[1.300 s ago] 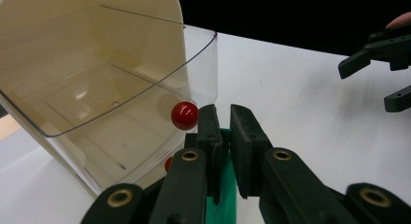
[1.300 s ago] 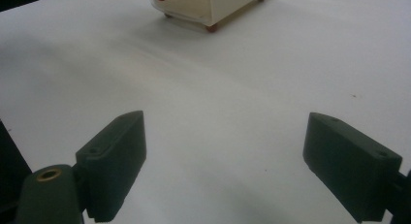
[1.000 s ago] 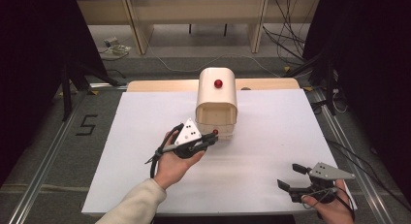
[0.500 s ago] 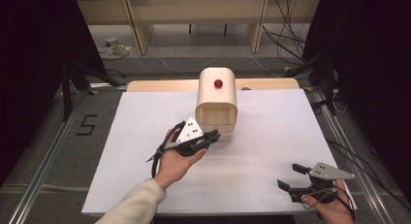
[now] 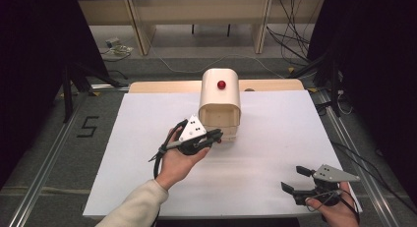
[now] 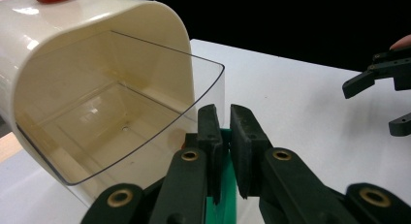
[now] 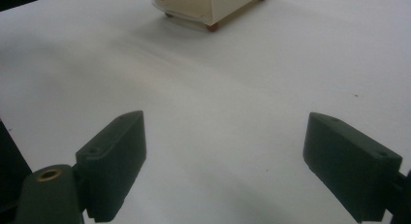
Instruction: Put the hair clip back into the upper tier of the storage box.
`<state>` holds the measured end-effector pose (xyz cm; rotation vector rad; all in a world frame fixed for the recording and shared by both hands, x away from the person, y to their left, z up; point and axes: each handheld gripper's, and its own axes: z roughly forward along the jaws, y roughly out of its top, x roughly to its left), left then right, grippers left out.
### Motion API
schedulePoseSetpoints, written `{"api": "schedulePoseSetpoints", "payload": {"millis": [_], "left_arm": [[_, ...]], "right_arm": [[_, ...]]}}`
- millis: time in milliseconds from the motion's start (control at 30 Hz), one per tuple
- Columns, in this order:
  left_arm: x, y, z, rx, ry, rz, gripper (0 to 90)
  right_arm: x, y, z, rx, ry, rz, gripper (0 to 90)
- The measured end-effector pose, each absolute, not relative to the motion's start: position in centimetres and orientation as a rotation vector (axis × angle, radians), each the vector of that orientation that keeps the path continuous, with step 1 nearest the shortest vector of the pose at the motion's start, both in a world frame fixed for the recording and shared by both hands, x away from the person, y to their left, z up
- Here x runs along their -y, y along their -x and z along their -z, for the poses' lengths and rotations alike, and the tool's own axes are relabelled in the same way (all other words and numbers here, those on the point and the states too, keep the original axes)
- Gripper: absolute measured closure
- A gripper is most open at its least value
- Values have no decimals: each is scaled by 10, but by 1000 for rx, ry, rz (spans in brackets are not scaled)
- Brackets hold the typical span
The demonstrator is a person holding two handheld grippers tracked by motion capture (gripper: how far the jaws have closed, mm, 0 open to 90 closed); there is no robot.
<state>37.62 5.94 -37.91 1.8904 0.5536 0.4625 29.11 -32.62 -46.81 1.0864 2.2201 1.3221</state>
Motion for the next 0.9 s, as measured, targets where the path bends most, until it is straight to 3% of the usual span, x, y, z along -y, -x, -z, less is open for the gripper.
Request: {"api": "schedulePoseSetpoints", "payload": {"millis": [900], "left_arm": [[-57,-387,367,-580,-1897,-459,831]], "right_arm": [[327,-291,468,-2219,-1091,-1322,164]]}}
